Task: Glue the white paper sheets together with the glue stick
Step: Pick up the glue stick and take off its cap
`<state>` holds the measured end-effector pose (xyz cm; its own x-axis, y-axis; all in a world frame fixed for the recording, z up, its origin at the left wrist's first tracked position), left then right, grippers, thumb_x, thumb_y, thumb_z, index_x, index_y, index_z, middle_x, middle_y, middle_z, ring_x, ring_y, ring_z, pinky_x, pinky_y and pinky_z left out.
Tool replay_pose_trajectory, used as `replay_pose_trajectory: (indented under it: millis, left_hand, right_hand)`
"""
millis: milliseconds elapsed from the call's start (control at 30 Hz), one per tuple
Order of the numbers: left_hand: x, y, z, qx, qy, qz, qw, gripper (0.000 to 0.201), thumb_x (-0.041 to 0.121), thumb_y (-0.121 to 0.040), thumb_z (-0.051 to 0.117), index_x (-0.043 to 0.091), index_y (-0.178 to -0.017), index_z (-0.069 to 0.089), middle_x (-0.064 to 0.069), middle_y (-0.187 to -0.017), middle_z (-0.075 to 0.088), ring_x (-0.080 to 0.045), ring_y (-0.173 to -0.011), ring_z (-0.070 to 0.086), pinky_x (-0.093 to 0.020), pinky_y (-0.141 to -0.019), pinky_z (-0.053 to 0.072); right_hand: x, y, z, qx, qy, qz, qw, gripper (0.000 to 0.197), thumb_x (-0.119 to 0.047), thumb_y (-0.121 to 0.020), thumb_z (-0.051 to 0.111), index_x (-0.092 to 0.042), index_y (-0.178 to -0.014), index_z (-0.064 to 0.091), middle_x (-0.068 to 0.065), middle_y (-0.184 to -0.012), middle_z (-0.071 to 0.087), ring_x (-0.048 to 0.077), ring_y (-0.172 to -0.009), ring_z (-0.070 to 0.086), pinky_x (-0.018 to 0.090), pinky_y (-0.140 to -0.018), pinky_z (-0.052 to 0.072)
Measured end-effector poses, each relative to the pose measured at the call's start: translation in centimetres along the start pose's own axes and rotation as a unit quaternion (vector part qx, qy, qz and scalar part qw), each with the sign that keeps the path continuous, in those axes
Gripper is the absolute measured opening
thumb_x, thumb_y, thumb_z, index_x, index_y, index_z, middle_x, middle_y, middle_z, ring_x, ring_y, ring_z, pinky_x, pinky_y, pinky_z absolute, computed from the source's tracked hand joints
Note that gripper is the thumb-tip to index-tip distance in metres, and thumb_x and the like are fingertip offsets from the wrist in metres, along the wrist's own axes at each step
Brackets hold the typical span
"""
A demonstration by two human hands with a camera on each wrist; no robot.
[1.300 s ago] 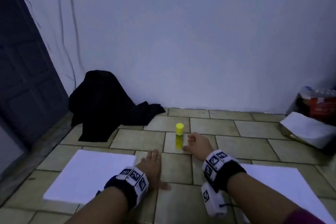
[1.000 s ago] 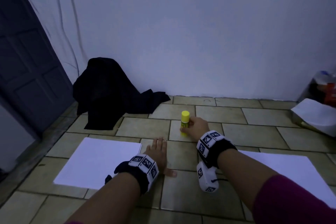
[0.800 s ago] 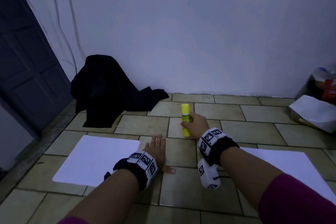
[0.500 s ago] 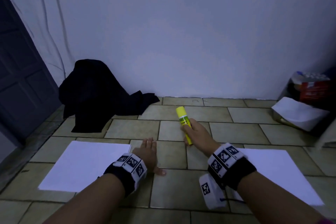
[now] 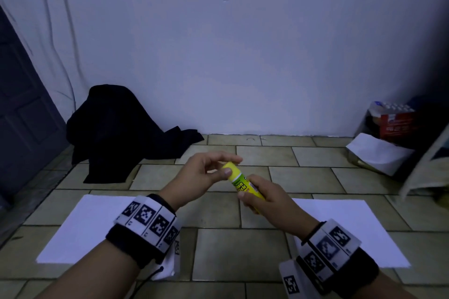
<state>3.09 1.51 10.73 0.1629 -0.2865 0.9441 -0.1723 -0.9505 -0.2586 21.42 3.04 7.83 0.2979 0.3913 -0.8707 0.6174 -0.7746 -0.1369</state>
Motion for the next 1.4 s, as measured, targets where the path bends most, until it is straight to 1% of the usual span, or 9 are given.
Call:
replay_pose_trajectory:
  millis: [133, 233, 333, 500, 667, 867, 1200, 1300, 1400]
  left_hand:
    - [-0.6, 0.1, -0.1, 0.059, 0.005, -0.061, 0.996, 0.008, 0.019, -0.091, 0.062, 0.016, -0.094, 0.069, 0.001, -0.079, 0.068, -0.008, -0.066, 0.063, -0.023, -0.059, 0.054]
    - [-1.0, 0.5, -0.4, 0.049, -0.003, -0.073, 0.996, 0.023, 0.039, -0.092, 0.056, 0.020, -0.101, 0.066, 0.015, -0.086, 0.069, -0.002, -0.081, 0.064, -0.026, -0.074, 0.055]
    - [-1.2, 0.8, -1.2, -0.015, 0.031, -0.063, 0.997, 0.031, 0.020, -0.082, 0.063, 0.015, -0.112, 0.063, 0.002, -0.107, 0.069, -0.009, -0.098, 0.064, -0.023, -0.083, 0.053]
    - [-1.3, -0.4, -2.1, 0.045, 0.017, -0.102, 0.994, 0.009, 0.001, -0.084, 0.069, 0.006, -0.091, 0.070, -0.004, -0.077, 0.073, -0.009, -0.069, 0.069, -0.019, -0.063, 0.055]
    - [-2.9, -2.5, -4.2, 0.138, -0.066, -0.121, 0.981, 0.006, 0.006, -0.082, 0.073, 0.010, -0.079, 0.071, 0.000, -0.066, 0.070, -0.010, -0.057, 0.064, -0.017, -0.056, 0.054]
    - [-8.6, -5.5, -6.5, 0.076, -0.358, -0.209, 0.907, 0.024, 0.005, -0.076, 0.079, 0.009, -0.098, 0.070, -0.004, -0.098, 0.066, -0.015, -0.085, 0.060, -0.022, -0.075, 0.048]
    - [-13.6, -8.6, -8.6, -0.012, -0.519, -0.292, 0.804, 0.042, 0.033, -0.088, 0.069, 0.017, -0.126, 0.062, -0.012, -0.129, 0.056, -0.026, -0.115, 0.056, -0.030, -0.093, 0.047]
    - [-13.7, -8.9, -9.1, 0.018, -0.503, -0.259, 0.824, 0.058, 0.037, -0.087, 0.068, 0.012, -0.137, 0.050, -0.014, -0.138, 0.050, -0.028, -0.125, 0.049, -0.035, -0.101, 0.042]
    - [-11.4, -8.3, -8.4, 0.132, -0.431, -0.096, 0.888, 0.045, 0.037, -0.092, 0.061, 0.006, -0.124, 0.060, -0.013, -0.124, 0.060, -0.026, -0.116, 0.054, -0.033, -0.095, 0.043]
  right_hand:
    - [-0.2, 0.1, 0.3, 0.029, 0.087, -0.025, 0.995, 0.013, -0.032, -0.091, 0.061, -0.020, -0.094, 0.056, -0.008, -0.066, 0.049, 0.002, -0.061, 0.046, 0.016, -0.057, 0.033]
    - [-0.1, 0.0, 0.6, 0.047, 0.121, -0.028, 0.991, 0.012, -0.028, -0.092, 0.061, -0.019, -0.098, 0.057, -0.010, -0.067, 0.048, 0.001, -0.063, 0.047, 0.016, -0.058, 0.033]
    - [0.1, -0.2, 0.8, 0.057, 0.146, -0.023, 0.987, 0.017, -0.029, -0.091, 0.062, -0.015, -0.101, 0.058, -0.010, -0.069, 0.049, -0.001, -0.065, 0.048, 0.015, -0.060, 0.034]
    - [0.1, -0.5, 1.1, 0.062, 0.216, -0.017, 0.974, 0.024, -0.033, -0.092, 0.059, -0.016, -0.107, 0.054, -0.009, -0.079, 0.050, 0.004, -0.066, 0.046, 0.015, -0.059, 0.034]
    - [0.6, -0.2, 0.5, 0.087, 0.229, 0.014, 0.969, 0.021, -0.037, -0.092, 0.057, -0.020, -0.104, 0.051, -0.009, -0.082, 0.051, 0.007, -0.069, 0.048, 0.016, -0.058, 0.034]
    - [1.2, 0.8, -1.2, 0.122, 0.181, 0.017, 0.976, 0.014, -0.032, -0.088, 0.064, -0.022, -0.093, 0.055, -0.008, -0.071, 0.055, 0.007, -0.071, 0.054, 0.014, -0.058, 0.038]
    - [1.4, 3.3, -3.4, 0.128, 0.172, 0.031, 0.976, 0.017, -0.040, -0.087, 0.062, -0.025, -0.094, 0.058, -0.009, -0.071, 0.055, 0.003, -0.075, 0.054, 0.010, -0.060, 0.038]
    - [2.0, 3.7, -3.8, 0.140, 0.159, 0.040, 0.976, 0.021, -0.041, -0.085, 0.066, -0.031, -0.103, 0.062, -0.008, -0.080, 0.063, 0.005, -0.079, 0.057, 0.012, -0.063, 0.040]
    - [2.8, 3.5, -3.7, 0.161, 0.132, 0.052, 0.977, 0.040, -0.060, -0.081, 0.056, -0.042, -0.116, 0.059, -0.009, -0.095, 0.068, 0.003, -0.088, 0.059, 0.011, -0.071, 0.042]
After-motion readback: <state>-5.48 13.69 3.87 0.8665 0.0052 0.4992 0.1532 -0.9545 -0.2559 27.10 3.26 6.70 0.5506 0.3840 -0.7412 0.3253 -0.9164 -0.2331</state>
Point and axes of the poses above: each hand's wrist, its own y-axis away from the middle knuckle, its own z-axis out of the palm, x = y × z, the point moved 2 cm from there along -y, towards the middle knuckle
